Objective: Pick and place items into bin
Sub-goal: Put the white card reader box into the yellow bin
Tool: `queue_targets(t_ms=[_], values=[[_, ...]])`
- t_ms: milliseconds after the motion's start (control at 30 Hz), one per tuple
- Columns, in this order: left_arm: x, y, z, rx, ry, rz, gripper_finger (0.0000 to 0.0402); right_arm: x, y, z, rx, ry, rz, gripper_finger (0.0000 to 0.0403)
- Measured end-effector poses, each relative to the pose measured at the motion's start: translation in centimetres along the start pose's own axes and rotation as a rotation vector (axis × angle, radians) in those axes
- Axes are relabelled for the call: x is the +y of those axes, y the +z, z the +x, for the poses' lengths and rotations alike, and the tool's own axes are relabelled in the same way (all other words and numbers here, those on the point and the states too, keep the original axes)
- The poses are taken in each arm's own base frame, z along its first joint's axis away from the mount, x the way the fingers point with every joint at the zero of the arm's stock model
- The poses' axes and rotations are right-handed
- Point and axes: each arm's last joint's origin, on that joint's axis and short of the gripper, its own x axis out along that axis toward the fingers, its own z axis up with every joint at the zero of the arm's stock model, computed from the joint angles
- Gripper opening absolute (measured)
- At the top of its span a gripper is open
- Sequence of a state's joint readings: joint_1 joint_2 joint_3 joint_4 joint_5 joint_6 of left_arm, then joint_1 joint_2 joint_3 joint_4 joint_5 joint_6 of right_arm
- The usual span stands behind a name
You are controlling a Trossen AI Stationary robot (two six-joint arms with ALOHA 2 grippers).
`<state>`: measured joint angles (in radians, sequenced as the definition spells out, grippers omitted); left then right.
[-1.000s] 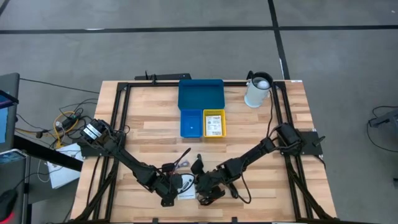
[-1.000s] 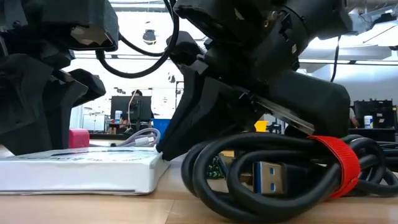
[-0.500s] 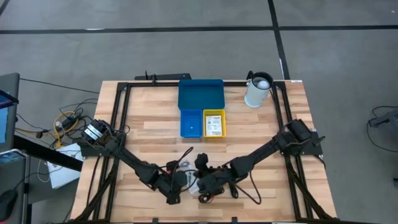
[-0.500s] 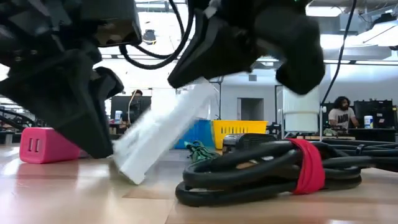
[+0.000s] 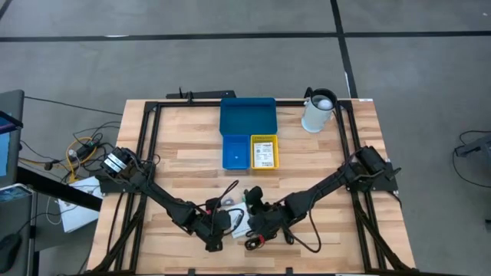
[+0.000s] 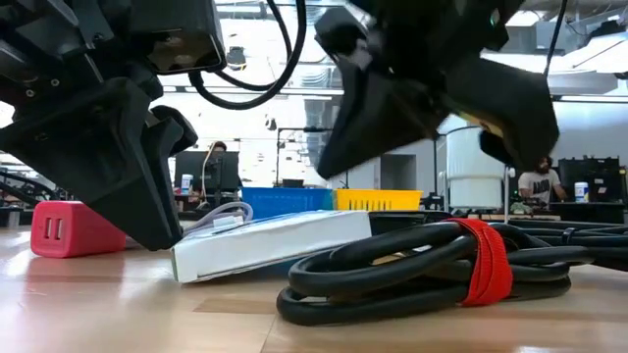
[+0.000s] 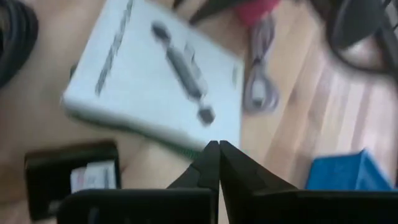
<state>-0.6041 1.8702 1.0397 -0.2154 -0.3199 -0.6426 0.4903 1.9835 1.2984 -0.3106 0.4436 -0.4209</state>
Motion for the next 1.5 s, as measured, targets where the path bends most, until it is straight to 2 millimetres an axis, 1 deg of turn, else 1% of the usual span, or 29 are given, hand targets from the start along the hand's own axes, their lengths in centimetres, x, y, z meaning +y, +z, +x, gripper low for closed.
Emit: queue_targets(t_ms=[167, 300, 567, 767, 967, 1033, 1100, 1133, 1200, 1267, 1367, 1500], values=[[0.0, 0.0, 0.0, 0.001, 0.001, 0.001, 0.0062, 0.0, -0.8, 0.2, 0.052, 0.059, 0.076, 0.0009], [0.0, 0.0, 0.0, 0.001, 0.001, 0.001, 0.0062, -0.1, -0.9, 0.3, 0.035, 0.137, 0.098, 0.0033], [0.0, 0.0, 0.0, 0.001, 0.001, 0.002, 0.0062, -0.2, -1.0, 0.4, 0.031, 0.143, -0.005, 0.0102], [0.0, 0.0, -0.1, 0.001, 0.001, 0.002, 0.0062, -0.3, -0.9, 0.5, 0.009, 0.136, -0.106, 0.0131], [0.0, 0.0, -0.1, 0.001, 0.001, 0.002, 0.0062, -0.3, -0.8, 0.6, -0.007, 0.131, -0.176, 0.0137], [0.0, 0.0, -0.1, 0.001, 0.001, 0.002, 0.0062, 0.1, -0.8, 1.5, -0.007, 0.129, -0.202, 0.0135], [0.0, 0.0, -0.1, 0.0, 0.0, 0.002, 0.0062, 0.6, -1.3, 1.7, 0.025, 0.152, -0.242, 0.0133], [0.0, 0.0, -0.1, 0.0, 0.0, 0.002, 0.0062, 0.6, -1.1, 1.8, 0.011, 0.145, -0.247, 0.0132], [0.0, 0.0, -0.1, 0.0, -0.001, 0.002, 0.0062, 0.8, -0.7, 2.7, -0.017, 0.117, -0.253, 0.0129], [0.0, -0.1, -0.1, 0.0, -0.001, 0.002, 0.0062, 1.3, -0.9, 2.7, 0.022, 0.088, -0.288, 0.0127], [0.0, -0.1, -0.1, 0.002, -0.001, 0.002, 0.0062, 1.7, -0.6, 3.1, 0.012, 0.052, -0.314, 0.0126], [0.0, 0.0, -0.1, 0.001, -0.001, 0.001, 0.0062, 2.1, -0.4, 2.9, 0.02, 0.023, -0.332, 0.0128]])
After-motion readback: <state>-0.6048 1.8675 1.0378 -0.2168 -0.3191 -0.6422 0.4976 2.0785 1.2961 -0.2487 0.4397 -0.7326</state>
